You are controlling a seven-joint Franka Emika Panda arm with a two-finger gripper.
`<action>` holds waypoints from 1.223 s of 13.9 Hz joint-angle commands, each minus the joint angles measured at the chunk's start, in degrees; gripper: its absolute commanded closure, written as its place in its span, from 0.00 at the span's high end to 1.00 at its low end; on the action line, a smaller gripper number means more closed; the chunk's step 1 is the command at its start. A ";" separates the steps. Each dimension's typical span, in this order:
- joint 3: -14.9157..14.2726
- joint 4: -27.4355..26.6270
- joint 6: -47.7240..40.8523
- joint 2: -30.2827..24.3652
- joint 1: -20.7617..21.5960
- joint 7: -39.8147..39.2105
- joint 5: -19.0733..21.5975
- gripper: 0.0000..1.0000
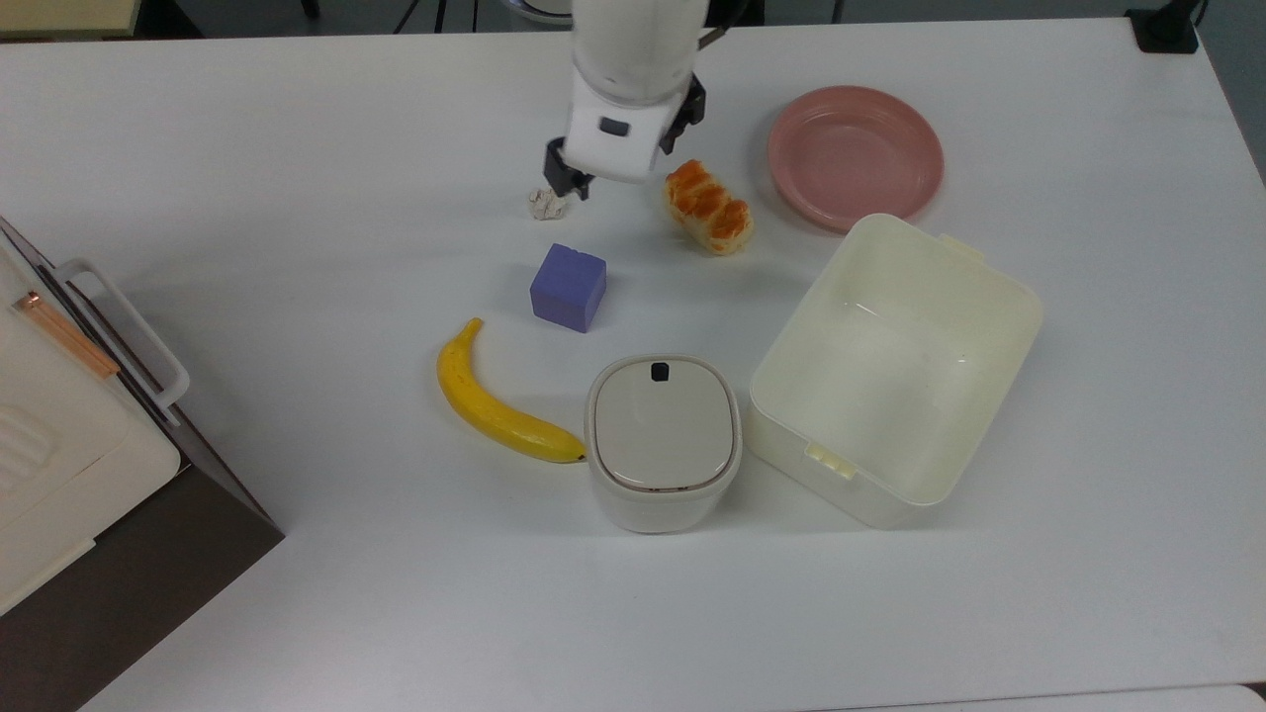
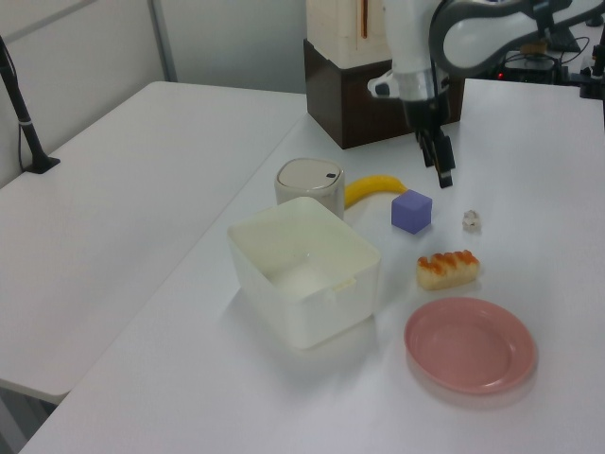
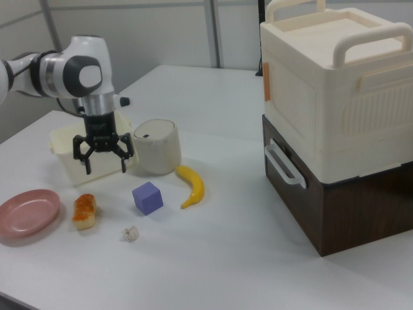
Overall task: Put the bread on a plate
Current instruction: 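Move the gripper over the orange-glazed bread roll and lower it, then close the gripper on the bread roll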
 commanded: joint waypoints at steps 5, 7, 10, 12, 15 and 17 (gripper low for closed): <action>-0.90 -10.29 12.08 0.48 10.48 4.44 0.69 1.00; -0.90 -10.12 12.62 3.02 11.89 6.03 0.60 1.00; -0.98 -9.94 13.32 5.67 13.91 6.65 0.17 1.00; -0.98 -9.77 13.50 7.69 13.92 7.53 -1.24 1.00; -0.98 -9.68 13.59 7.96 13.74 8.85 -1.85 0.82; -0.98 -9.59 14.02 8.22 13.22 8.85 -3.43 0.65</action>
